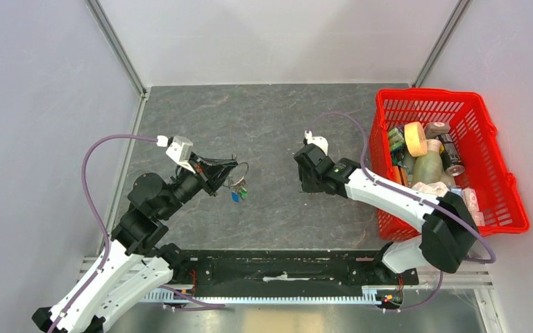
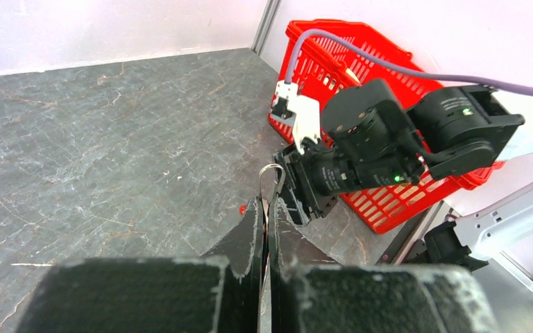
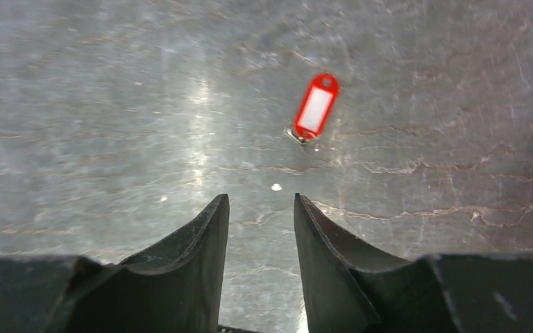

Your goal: Put the keys on the keyring

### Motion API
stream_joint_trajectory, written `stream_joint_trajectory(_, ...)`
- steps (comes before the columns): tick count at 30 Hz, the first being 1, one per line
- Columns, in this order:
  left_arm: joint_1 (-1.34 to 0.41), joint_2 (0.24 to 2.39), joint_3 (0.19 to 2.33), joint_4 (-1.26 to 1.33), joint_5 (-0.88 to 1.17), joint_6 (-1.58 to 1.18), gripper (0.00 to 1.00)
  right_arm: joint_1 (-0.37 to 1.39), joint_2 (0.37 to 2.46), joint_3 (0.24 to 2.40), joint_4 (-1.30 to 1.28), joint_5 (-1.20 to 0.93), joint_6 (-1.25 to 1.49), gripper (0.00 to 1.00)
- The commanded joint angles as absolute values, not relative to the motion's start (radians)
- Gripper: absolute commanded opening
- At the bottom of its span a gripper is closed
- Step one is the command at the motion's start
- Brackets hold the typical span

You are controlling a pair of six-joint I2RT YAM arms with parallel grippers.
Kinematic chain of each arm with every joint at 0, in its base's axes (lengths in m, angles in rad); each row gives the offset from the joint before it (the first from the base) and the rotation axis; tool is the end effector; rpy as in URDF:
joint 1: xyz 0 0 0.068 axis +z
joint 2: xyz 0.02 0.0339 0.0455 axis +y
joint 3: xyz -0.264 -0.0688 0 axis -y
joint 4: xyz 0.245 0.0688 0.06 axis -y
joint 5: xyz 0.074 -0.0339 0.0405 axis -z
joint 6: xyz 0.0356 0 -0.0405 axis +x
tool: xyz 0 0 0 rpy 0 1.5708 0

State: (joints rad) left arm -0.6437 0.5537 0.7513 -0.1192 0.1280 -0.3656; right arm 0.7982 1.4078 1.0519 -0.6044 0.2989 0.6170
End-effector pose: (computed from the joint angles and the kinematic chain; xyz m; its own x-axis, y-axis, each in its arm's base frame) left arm 0.1036 -0.0834 0.3678 -0.1907 -0.3002 -0.9346 0.6734 0.6528 -0.3471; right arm 0.2097 0.2001 0.2564 -0.7942 -0.0227 -0.6072 -0.1312 0.9821 0.1349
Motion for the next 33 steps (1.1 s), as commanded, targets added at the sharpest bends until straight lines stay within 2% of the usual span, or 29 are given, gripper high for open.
stream_joint_trajectory(1, -0.643, 0.55, 0.769, -0.08, 0.114, -0.386, 0.02, 0.776, 1.438, 0.971, -0.478, 0.367, 0.672, 0.45)
stream_joint_trajectory(15, -0.643, 0.556, 0.765, -0.077, 0.12, -0.391, 0.02, 0.719, 1.518, 0.807, -0.315, 0.384, 0.877, 0.43)
stream_joint_trajectory(33, -0.641, 0.571, 0.766, -0.075, 0.126, -0.39, 0.02, 0.667, 1.537, 0.733, -0.2, 0.319, 0.915, 0.29)
